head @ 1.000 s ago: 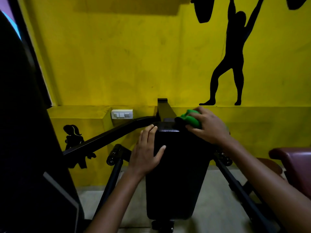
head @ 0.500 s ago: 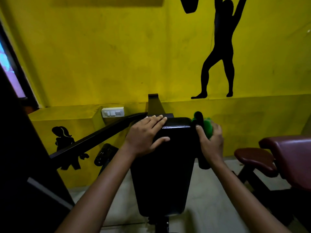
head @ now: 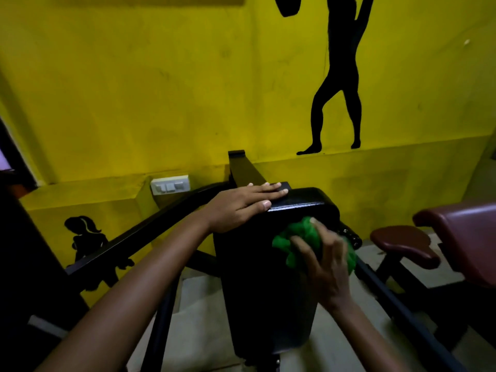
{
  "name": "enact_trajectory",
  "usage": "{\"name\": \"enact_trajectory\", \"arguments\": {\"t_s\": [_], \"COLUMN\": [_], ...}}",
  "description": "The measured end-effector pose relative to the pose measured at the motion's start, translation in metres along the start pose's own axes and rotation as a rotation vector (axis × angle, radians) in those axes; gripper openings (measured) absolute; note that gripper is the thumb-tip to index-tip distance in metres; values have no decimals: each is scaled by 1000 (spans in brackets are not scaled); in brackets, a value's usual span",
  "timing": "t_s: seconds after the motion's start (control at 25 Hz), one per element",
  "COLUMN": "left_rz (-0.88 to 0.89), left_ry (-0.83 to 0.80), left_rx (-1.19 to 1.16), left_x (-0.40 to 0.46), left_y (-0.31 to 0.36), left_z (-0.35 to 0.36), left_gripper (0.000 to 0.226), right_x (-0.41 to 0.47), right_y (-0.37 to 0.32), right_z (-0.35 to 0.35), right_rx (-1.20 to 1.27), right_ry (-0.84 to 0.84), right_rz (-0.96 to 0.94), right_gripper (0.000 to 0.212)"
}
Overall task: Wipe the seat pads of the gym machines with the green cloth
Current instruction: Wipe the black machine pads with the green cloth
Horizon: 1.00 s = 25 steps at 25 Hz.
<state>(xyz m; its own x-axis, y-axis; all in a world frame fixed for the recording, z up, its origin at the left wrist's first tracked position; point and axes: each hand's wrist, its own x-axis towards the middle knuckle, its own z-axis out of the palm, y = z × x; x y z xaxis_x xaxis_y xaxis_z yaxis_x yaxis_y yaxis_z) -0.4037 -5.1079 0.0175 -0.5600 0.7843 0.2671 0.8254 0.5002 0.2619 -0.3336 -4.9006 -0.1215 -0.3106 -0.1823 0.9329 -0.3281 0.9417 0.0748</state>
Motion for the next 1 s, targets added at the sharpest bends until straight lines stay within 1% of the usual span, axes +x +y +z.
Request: {"name": "enact_trajectory", "arguments": {"t_s": [0.08, 0.16, 0.2, 0.28, 0.32, 0.36, 0.4, 0.48, 0.52, 0.6, 0.68, 0.76, 0.8, 0.84, 0.92, 1.0], "left_rz": [10, 32, 39, 39, 36, 33, 34, 47, 48, 23, -10, -25, -30, -32, -50, -51], "left_ry": [-30, -41, -41, -43, -43, -38, -32, -35, -34, -17, 13, 25, 35, 44, 49, 46], "left_rx": [-65, -127, -150, -189, -204, -216, -223, -242, -253, -288, -312, -314, -300, -288, -299, -308], "left_x": [3, 5, 6, 6, 6, 7, 7, 9, 10, 10, 8, 7, 6, 6, 7, 7], "left_y": [-6, -12, -14, -15, -14, -14, -15, -15, -15, -13, -10, -5, -3, -3, -2, -1], "left_z": [-3, -4, -4, -3, -3, -3, -3, -3, -3, -1, 0, -1, -1, -2, -3, -2], "left_gripper": [46, 45, 45, 46, 47, 48, 47, 46, 44, 39, 38, 37, 36, 35, 34, 33], "right_x": [36, 32, 18, -11, -18, -14, 0, 40, 57, 57, 22, -3, 2, 17, 49, 49], "right_y": [-1, -6, -8, -7, -5, -4, -4, -12, -14, -17, -13, -9, -9, -12, -21, -28], "right_z": [-7, 0, 4, 7, 4, 0, -4, -8, -6, 3, 13, 12, 8, 6, 5, 10], "right_rx": [-27, -71, -93, -140, -173, -199, -216, -248, -244, -189, -189, -206, -188, -168, -149, -138], "right_ry": [97, 139, 119, -4, -60, -76, -51, 57, 104, 125, 31, -100, -130, -123, -36, 9], "right_rz": [92, 71, 6, -194, -286, -350, -394, -408, -395, -423, -600, -755, -762, -730, -644, -616], "right_gripper": [41, 36, 35, 35, 31, 28, 27, 28, 31, 41, 50, 48, 46, 42, 33, 29]}}
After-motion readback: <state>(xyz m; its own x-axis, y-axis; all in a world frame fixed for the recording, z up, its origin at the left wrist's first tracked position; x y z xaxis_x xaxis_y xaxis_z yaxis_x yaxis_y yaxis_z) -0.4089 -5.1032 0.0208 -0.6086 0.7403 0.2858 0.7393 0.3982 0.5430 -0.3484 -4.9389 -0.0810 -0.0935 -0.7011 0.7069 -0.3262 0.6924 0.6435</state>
